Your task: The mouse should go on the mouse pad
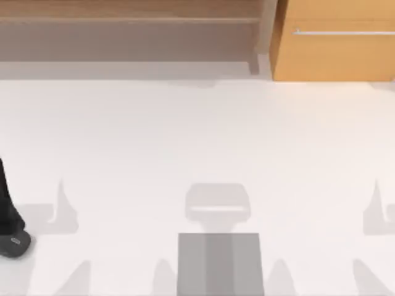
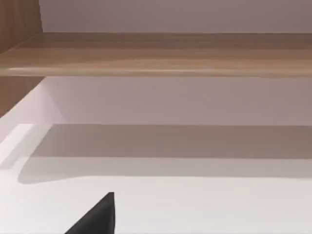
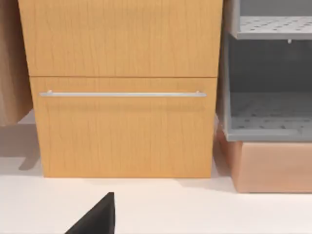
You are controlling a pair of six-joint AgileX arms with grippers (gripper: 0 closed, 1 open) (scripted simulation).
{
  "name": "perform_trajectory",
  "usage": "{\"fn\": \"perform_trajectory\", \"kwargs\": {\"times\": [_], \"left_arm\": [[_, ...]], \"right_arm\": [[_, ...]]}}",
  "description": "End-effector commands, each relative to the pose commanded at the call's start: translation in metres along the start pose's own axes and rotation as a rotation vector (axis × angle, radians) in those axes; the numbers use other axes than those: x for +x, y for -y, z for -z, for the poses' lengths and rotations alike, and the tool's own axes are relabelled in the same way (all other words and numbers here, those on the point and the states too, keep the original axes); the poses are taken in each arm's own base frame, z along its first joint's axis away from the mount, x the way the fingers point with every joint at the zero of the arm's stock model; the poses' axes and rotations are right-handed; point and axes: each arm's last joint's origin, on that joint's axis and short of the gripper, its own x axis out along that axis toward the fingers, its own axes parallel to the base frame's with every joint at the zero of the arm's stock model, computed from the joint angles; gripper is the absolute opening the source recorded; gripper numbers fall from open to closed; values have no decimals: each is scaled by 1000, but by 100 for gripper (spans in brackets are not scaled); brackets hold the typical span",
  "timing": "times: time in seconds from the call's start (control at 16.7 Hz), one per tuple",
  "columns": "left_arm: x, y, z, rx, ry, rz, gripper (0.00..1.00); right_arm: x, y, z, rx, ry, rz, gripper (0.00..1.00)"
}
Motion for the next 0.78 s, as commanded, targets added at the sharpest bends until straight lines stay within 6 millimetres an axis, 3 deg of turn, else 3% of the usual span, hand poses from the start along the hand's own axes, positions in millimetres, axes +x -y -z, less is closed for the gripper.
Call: {"fn": "perform_trajectory", "kwargs": {"times": [0.36,0.78], "left_arm": [[2,0,-8,104,-101,2,100],[29,-3,-39,624,-545,165,100]], "right_arm": [[0,0,0,0,0,0,100],[0,0,0,0,0,0,100]]}}
